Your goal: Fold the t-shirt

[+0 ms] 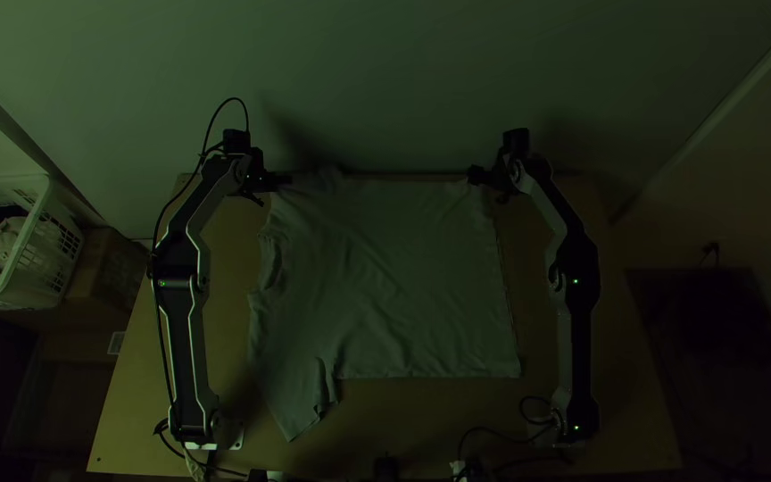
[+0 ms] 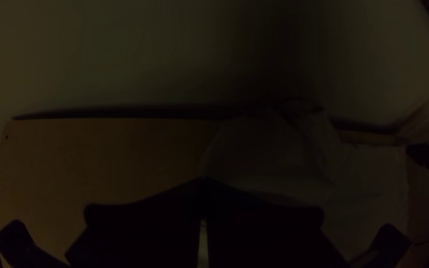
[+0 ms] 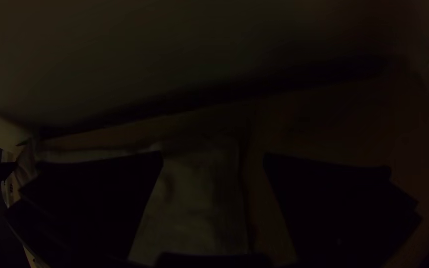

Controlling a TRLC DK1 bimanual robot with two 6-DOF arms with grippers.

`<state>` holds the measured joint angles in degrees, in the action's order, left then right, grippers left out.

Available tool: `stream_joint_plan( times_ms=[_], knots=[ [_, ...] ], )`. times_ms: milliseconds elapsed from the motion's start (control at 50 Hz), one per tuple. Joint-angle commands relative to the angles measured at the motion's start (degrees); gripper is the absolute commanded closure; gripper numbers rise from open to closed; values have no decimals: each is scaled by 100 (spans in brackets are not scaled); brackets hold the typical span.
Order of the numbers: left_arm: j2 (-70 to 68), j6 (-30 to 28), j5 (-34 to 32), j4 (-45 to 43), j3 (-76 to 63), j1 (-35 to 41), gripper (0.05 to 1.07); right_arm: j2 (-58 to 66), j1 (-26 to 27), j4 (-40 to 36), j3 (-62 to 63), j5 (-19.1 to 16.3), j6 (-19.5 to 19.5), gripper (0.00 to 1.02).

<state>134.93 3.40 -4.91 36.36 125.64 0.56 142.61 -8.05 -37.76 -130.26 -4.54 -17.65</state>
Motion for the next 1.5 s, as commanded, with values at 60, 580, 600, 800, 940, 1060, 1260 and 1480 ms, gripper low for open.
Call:
stream_joint_plan(
  times_ms=[60, 580, 600, 800, 940, 1060, 1260, 1480],
  knots=[
    [-248, -85, 42, 47, -110, -117, 105, 268, -91, 190, -149, -3, -204, 17],
    [-310, -85, 42, 179, -198, -161, 105, 329, -205, 594, -237, 32, -213, 100],
    [-327, -85, 42, 170, -198, -161, 105, 294, -205, 603, -219, 40, -213, 100],
    [-530, -50, 25, 135, -189, -161, 105, -57, -135, 533, -123, 260, -125, 100],
    [-714, -15, -10, 161, -304, -161, 105, -242, -73, 418, -70, 260, -54, 100],
    [-863, 29, -151, 143, -567, -196, 105, -462, -65, 278, 88, 313, 42, 100],
    [-1250, 29, -168, -182, -1271, -188, 105, -778, -47, -153, 334, 506, 271, 100],
    [-1769, 29, -248, -569, -2123, -188, 105, -1182, -56, -540, 791, 621, 394, 100]
  ],
)
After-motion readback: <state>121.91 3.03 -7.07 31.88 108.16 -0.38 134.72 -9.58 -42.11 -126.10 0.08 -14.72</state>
